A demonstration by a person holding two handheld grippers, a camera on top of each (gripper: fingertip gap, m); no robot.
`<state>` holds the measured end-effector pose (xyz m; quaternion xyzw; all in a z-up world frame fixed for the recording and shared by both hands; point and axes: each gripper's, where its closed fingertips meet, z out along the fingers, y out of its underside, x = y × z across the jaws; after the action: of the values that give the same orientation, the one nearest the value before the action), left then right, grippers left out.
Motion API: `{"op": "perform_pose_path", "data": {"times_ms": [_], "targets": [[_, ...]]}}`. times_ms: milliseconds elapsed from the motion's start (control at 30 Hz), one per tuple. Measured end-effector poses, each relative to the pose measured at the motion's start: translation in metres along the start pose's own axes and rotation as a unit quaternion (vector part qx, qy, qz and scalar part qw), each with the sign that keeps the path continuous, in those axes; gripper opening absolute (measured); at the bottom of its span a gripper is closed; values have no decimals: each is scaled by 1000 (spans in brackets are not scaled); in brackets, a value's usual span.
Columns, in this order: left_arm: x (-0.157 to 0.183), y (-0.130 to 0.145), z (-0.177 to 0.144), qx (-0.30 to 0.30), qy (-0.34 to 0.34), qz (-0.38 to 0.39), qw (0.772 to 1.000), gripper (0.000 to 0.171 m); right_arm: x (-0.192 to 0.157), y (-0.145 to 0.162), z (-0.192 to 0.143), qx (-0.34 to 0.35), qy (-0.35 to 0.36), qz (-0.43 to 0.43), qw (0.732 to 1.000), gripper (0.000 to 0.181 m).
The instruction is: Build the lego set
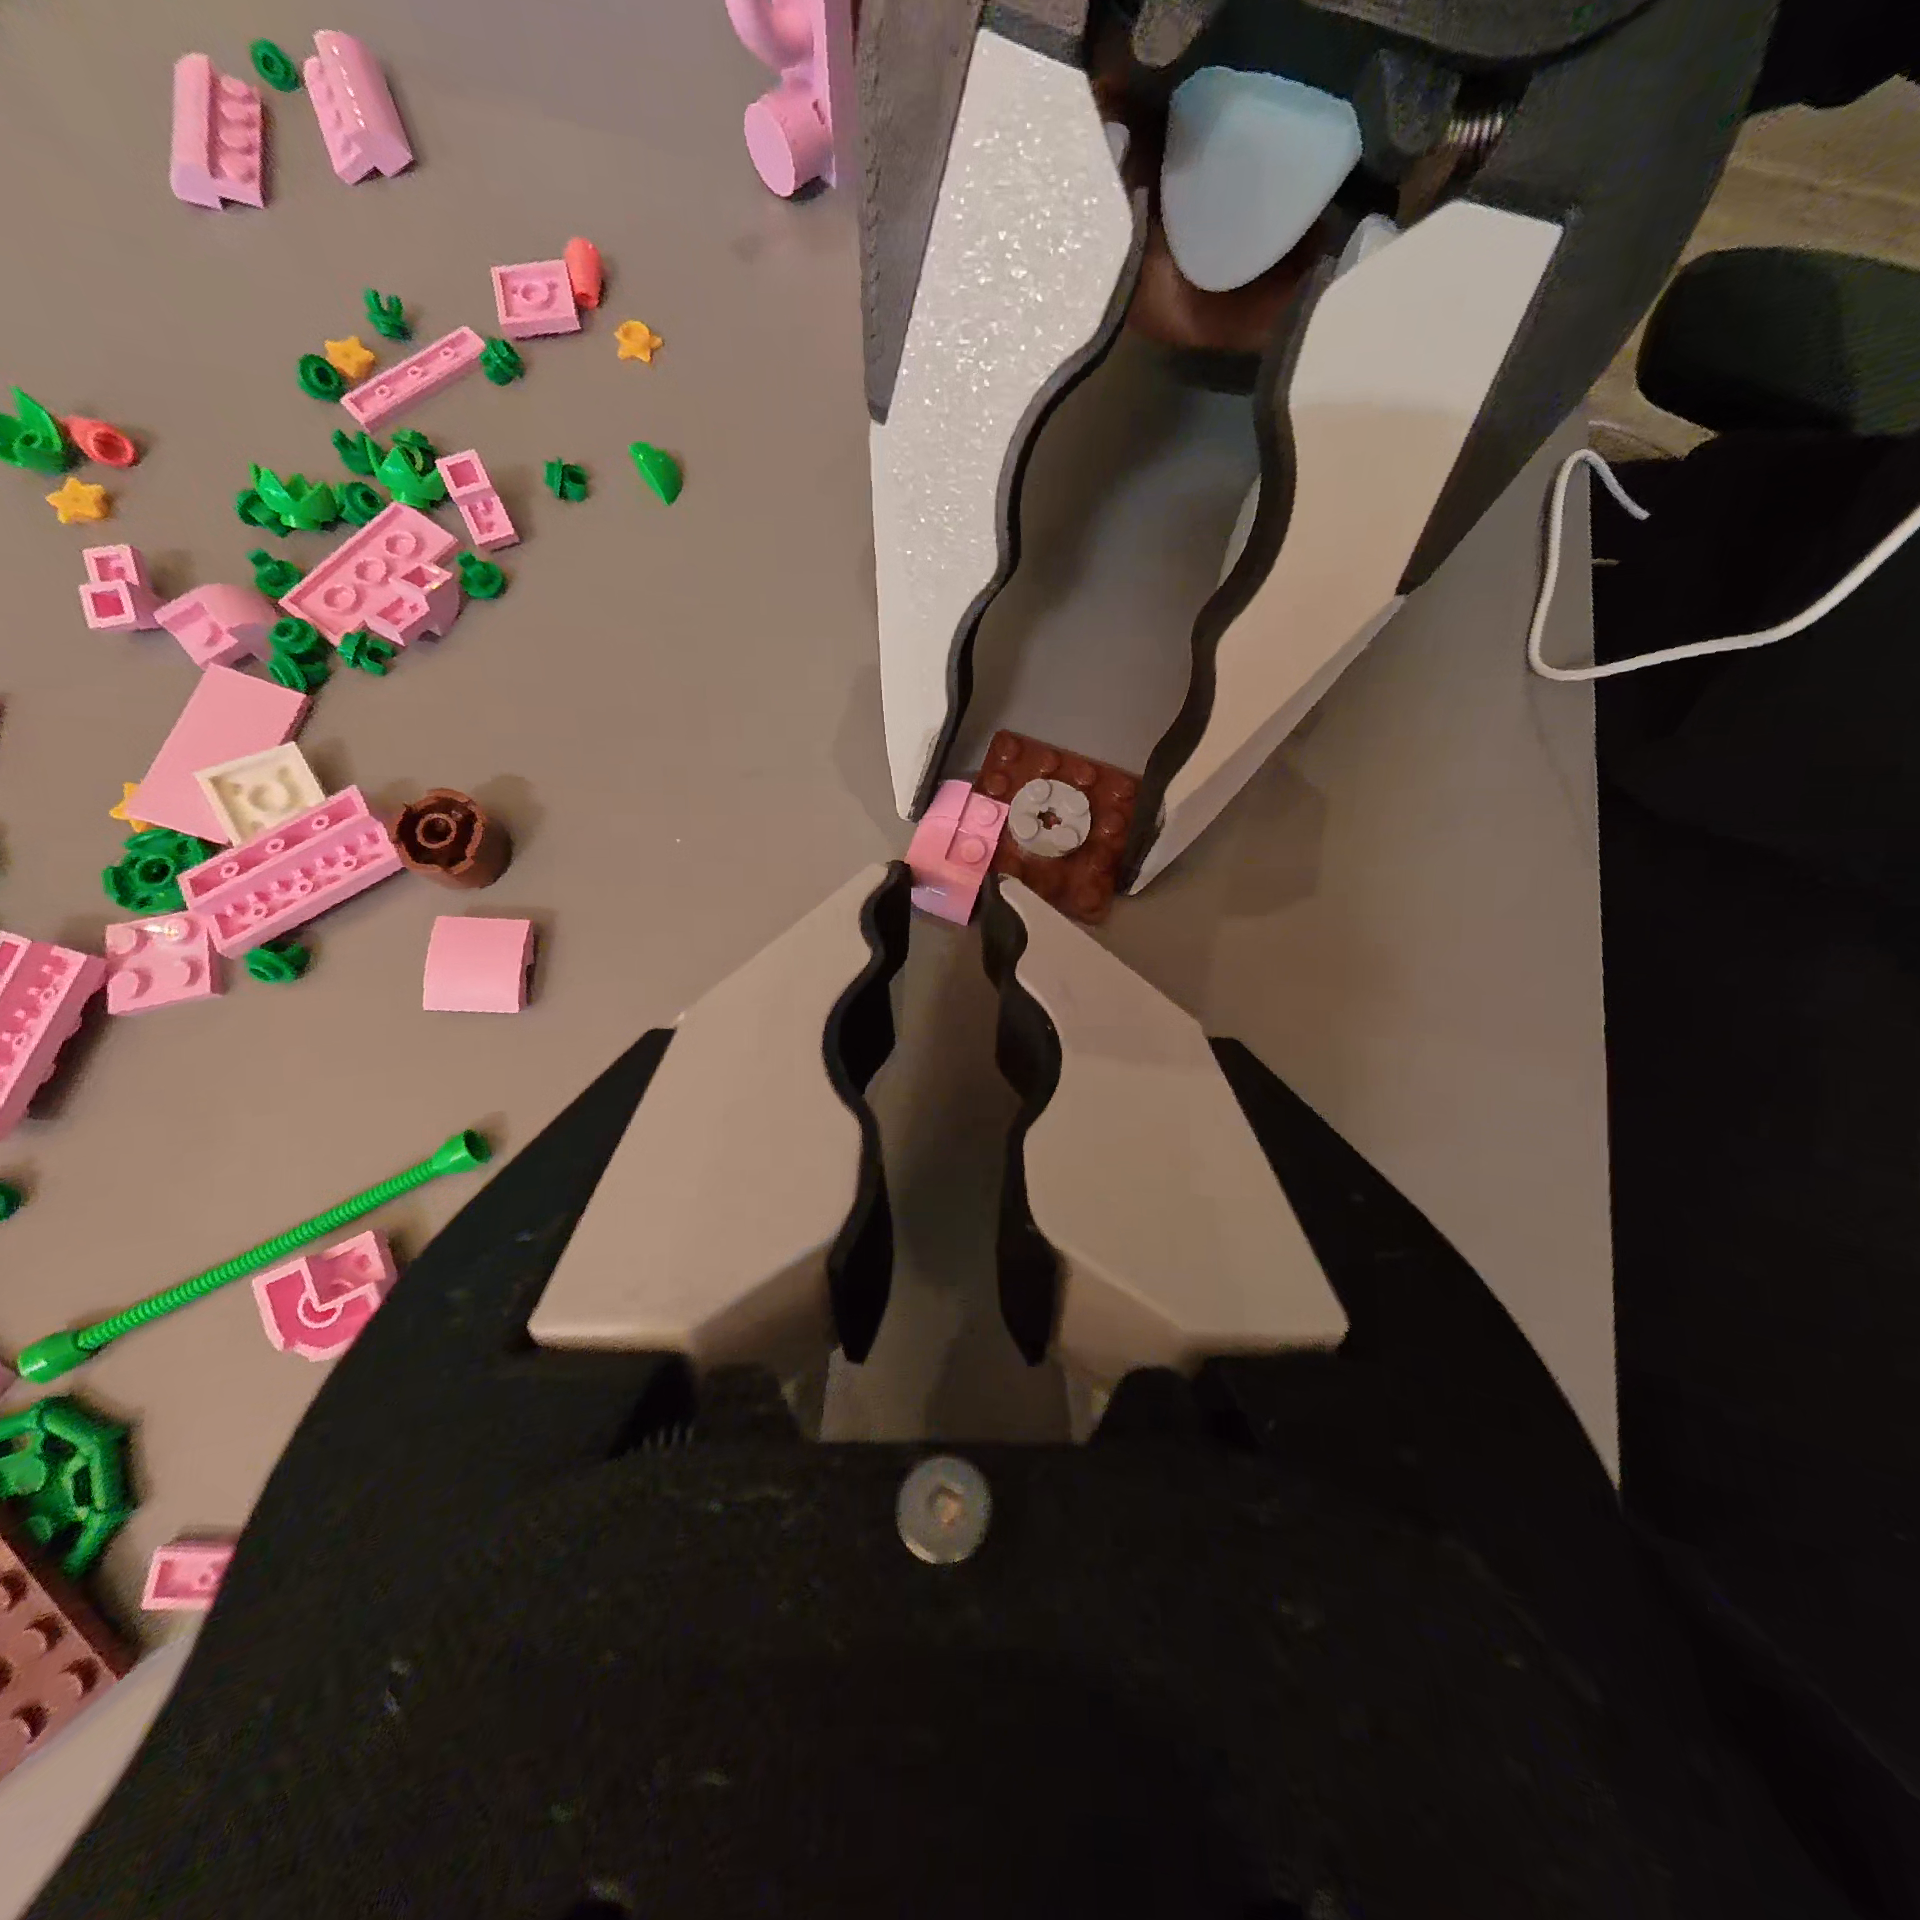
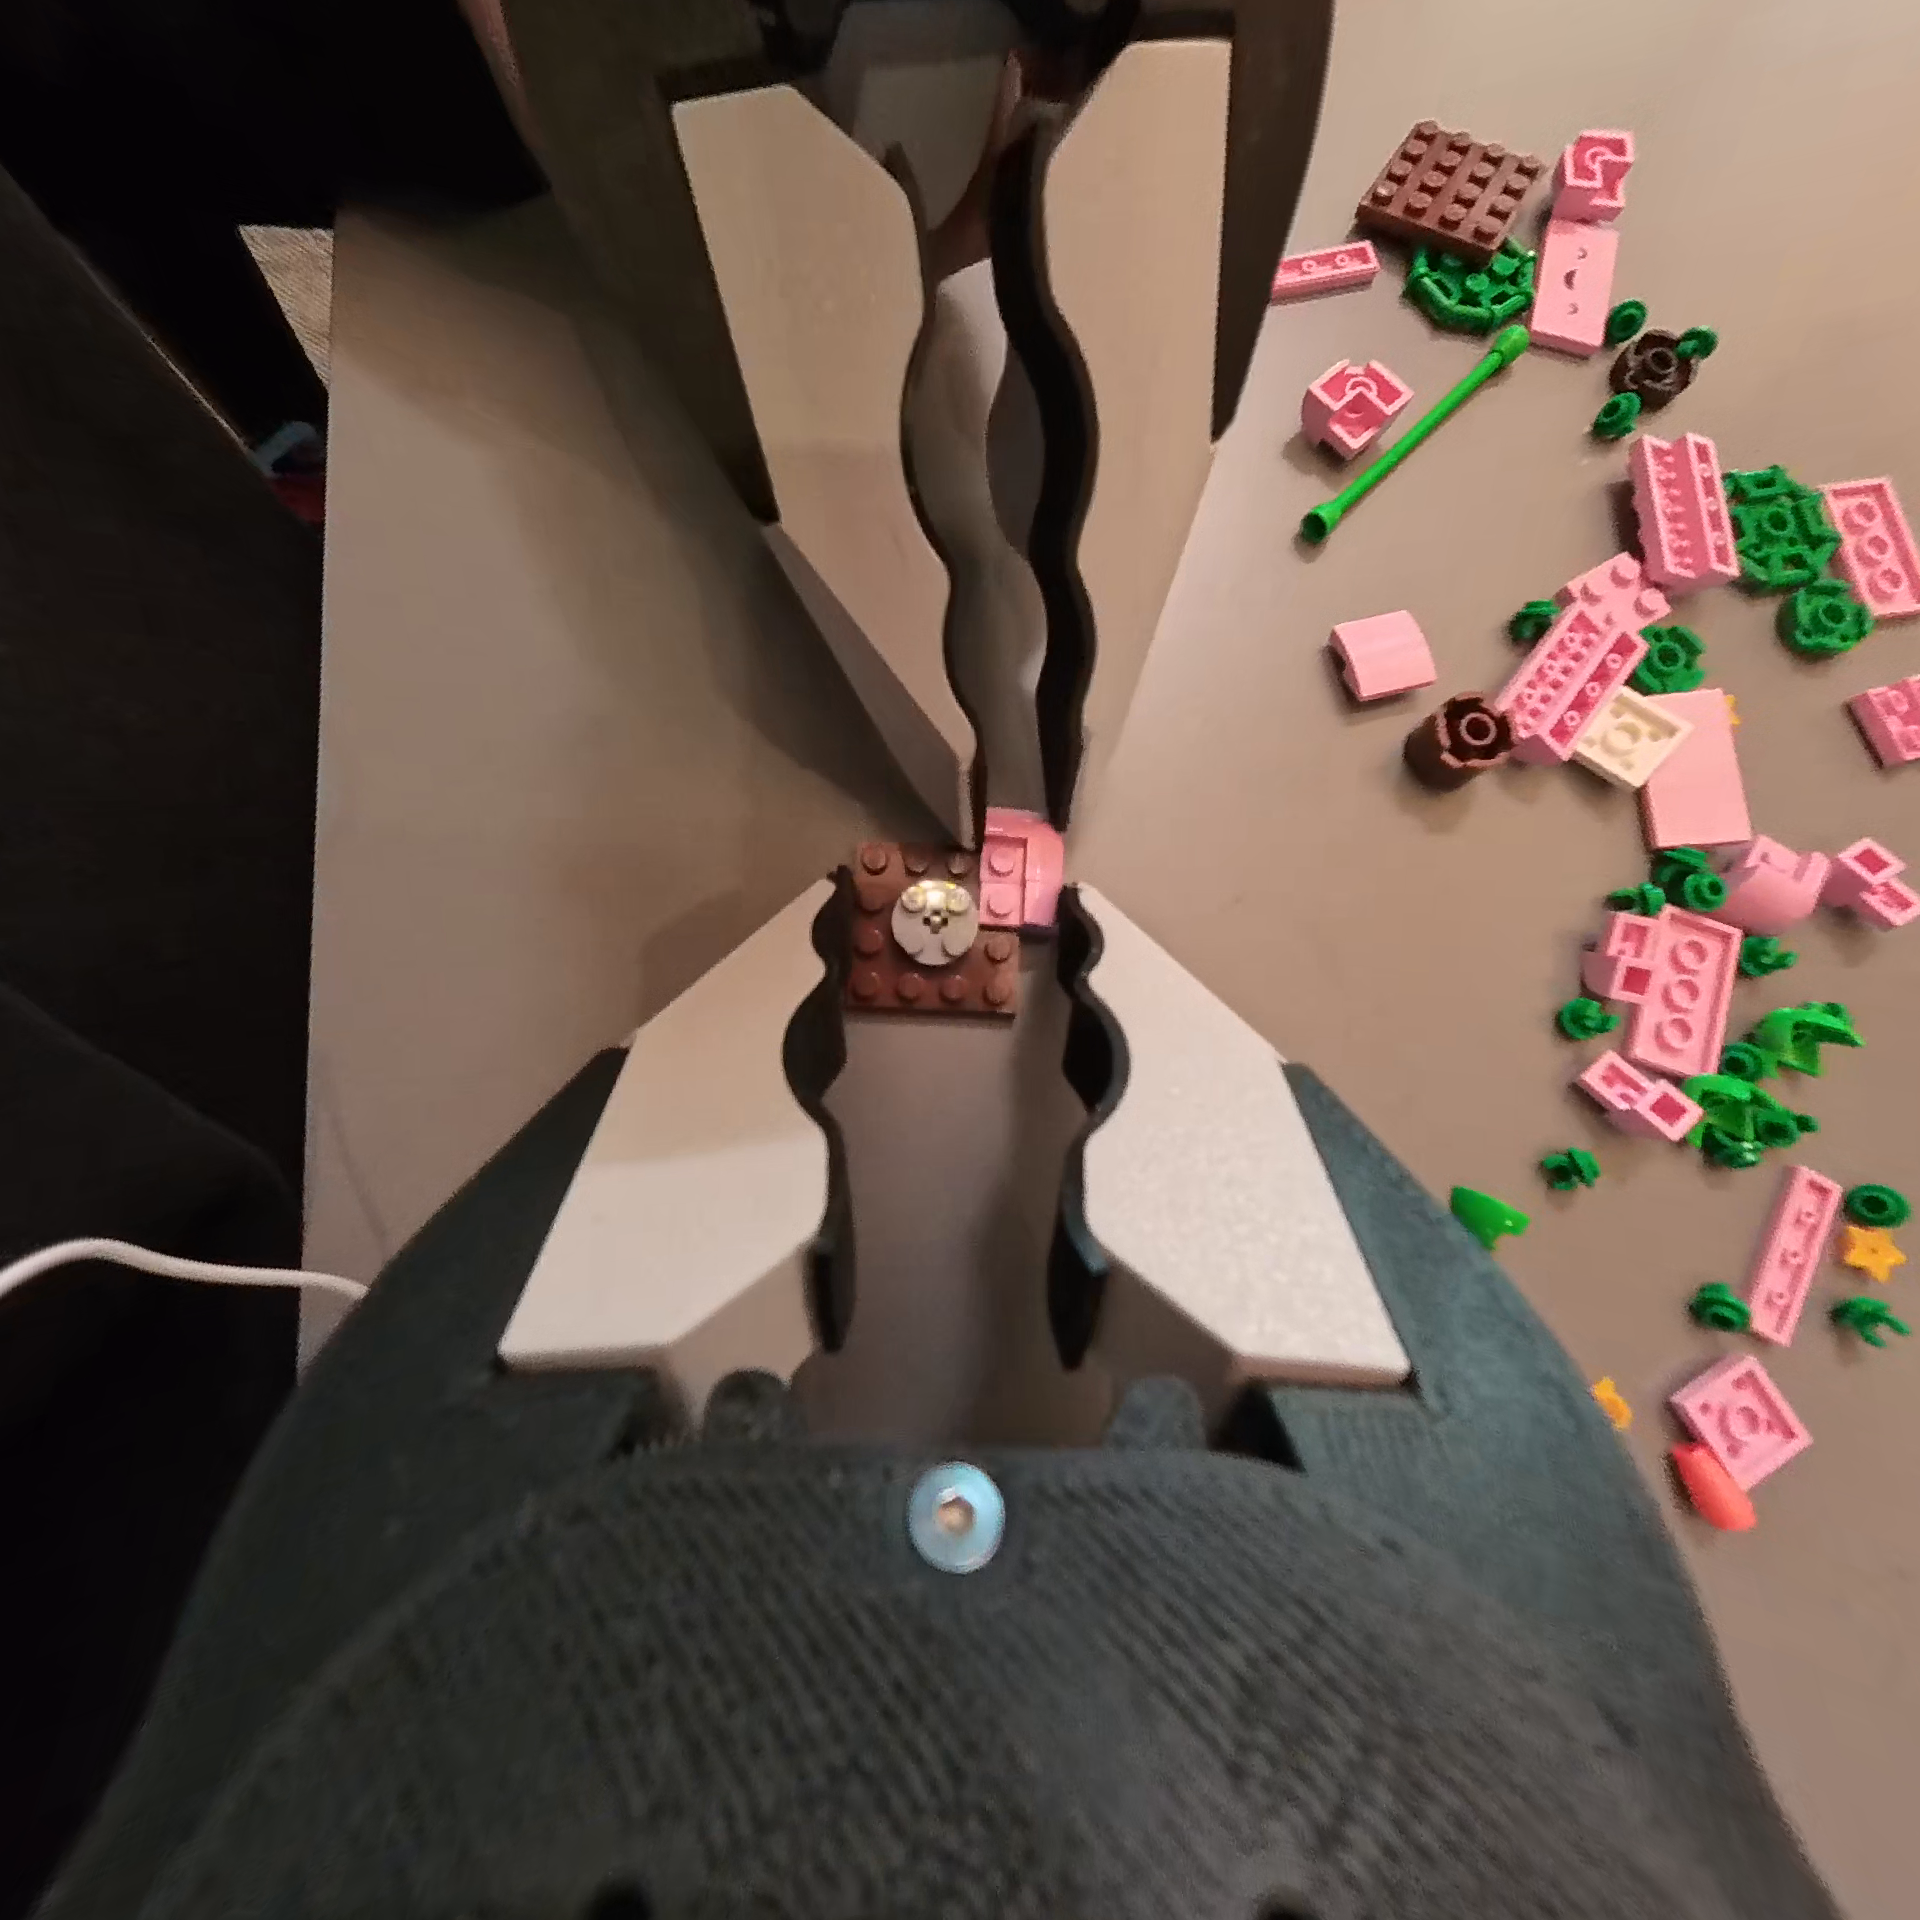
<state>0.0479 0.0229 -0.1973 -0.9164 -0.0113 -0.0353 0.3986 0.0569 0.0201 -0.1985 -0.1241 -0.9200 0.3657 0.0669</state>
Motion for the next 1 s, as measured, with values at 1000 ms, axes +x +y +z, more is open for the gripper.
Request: {"op": "perform_pose_path", "data": {"times_ms": [1000], "targets": [[-1,0,2,0,-14,-20,1000,12,4,1,-2,32,59,39,997,39]]}}
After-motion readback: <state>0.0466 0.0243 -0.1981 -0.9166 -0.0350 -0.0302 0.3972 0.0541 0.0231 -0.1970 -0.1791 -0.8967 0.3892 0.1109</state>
